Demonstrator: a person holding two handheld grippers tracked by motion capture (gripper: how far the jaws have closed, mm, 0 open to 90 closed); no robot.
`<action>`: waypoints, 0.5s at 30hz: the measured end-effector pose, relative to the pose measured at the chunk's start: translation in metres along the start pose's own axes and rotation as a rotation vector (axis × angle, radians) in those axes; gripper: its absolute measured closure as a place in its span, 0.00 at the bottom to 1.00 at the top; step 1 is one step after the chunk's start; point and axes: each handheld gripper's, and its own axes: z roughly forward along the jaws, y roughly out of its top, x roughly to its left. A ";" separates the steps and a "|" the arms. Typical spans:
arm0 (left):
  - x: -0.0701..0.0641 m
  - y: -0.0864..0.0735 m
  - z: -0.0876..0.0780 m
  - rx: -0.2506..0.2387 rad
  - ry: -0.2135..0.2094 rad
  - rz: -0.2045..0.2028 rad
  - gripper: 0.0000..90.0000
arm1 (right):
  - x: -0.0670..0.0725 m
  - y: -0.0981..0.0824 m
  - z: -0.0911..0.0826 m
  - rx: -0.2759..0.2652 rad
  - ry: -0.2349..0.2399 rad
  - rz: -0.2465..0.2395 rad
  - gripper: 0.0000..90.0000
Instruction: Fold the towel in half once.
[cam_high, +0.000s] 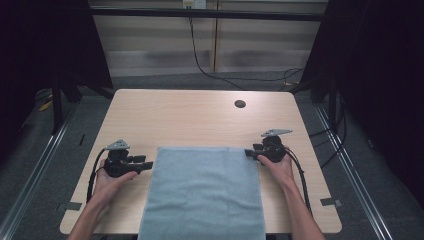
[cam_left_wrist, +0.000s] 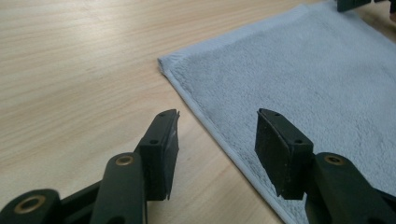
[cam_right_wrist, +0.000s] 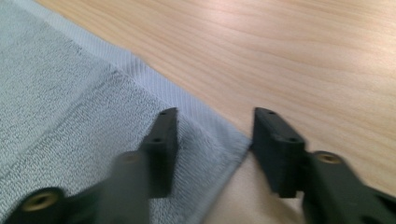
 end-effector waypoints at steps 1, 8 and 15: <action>0.001 0.000 0.000 -0.001 0.002 -0.002 0.54 | 0.001 0.000 0.000 0.001 0.011 0.001 0.70; 0.008 0.013 0.001 -0.044 -0.053 -0.023 0.49 | 0.008 0.000 0.001 0.017 0.069 0.003 0.86; 0.008 0.028 0.022 -0.026 -0.014 0.004 0.51 | 0.010 -0.002 0.002 0.013 0.098 0.003 0.87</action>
